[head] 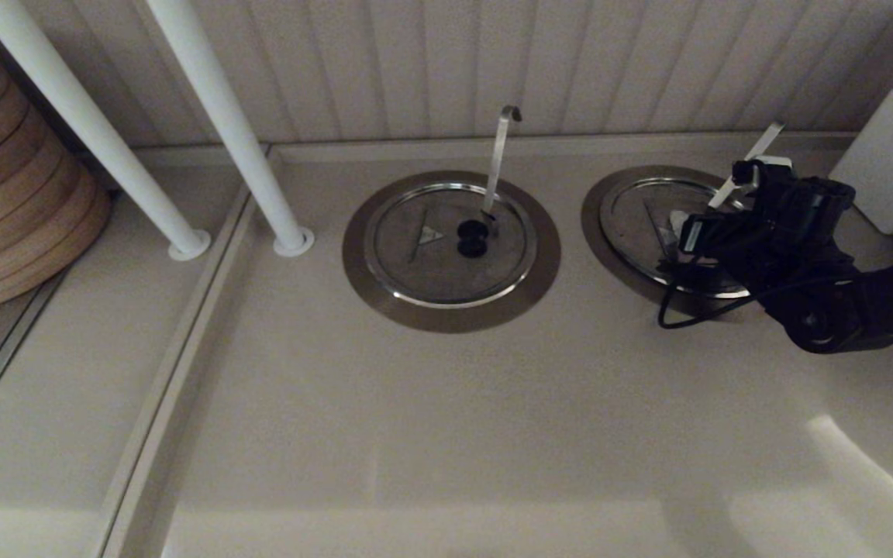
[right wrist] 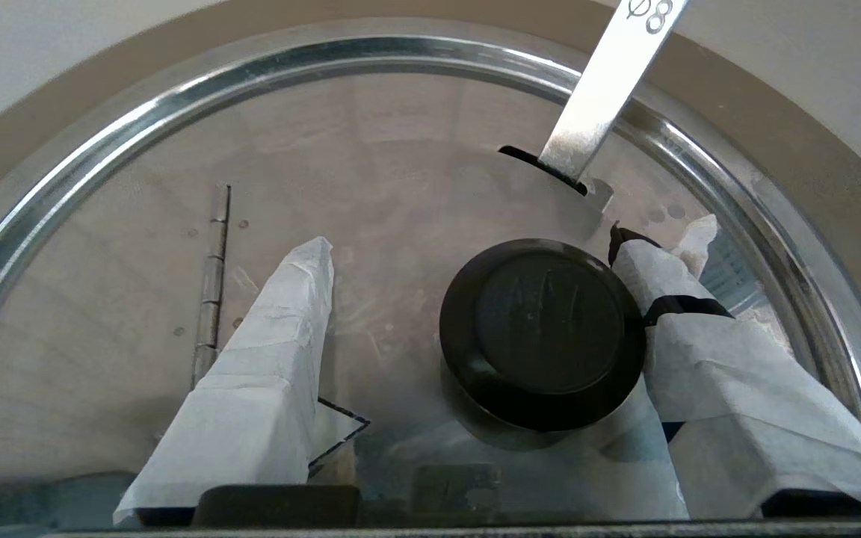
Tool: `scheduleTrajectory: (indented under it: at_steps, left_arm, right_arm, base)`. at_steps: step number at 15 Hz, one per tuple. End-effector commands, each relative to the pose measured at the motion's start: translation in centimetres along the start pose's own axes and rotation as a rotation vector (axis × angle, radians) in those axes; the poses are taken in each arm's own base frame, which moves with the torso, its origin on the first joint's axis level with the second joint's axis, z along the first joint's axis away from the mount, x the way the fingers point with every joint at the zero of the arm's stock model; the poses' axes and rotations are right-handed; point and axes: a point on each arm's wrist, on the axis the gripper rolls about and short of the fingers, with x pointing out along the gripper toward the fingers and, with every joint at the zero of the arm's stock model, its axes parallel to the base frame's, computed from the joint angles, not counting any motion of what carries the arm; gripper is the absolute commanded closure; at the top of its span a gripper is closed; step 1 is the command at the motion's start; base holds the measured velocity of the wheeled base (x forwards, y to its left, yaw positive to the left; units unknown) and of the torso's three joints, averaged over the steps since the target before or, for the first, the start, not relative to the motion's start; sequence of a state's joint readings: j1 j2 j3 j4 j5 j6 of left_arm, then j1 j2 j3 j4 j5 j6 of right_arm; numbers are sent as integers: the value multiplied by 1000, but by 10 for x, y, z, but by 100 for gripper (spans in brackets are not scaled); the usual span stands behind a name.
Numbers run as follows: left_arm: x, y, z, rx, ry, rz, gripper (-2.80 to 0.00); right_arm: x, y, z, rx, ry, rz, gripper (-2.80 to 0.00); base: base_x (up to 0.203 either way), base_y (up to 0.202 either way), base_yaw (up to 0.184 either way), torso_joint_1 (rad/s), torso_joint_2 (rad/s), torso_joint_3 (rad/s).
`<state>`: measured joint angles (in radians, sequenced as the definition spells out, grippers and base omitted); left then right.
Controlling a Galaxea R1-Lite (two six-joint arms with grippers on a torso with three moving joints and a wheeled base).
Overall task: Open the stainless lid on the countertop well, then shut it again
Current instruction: Open the lid
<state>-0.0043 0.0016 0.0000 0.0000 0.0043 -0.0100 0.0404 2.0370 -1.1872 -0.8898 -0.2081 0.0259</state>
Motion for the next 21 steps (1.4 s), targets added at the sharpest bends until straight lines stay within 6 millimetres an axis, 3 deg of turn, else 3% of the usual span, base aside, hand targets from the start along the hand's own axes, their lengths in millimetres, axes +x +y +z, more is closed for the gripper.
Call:
scheduleTrajectory:
  at_steps: [1,8,21]
  left_arm:
    - [0,0,0,-1,0,0,0]
    - [0,0,0,-1,0,0,0]
    - [0,0,0,-1,0,1,0]
  right_arm:
    - [-3,2,8,9,-24,8,-280]
    - [-10,9,23,33,-63,29,-280]
    - [-10,28,26,42,-89,66,-280]
  base:
    - [0,0,0,0,0,0]
    - [0,0,0,0,0,0]
    - [0,0,0,0,0,0]
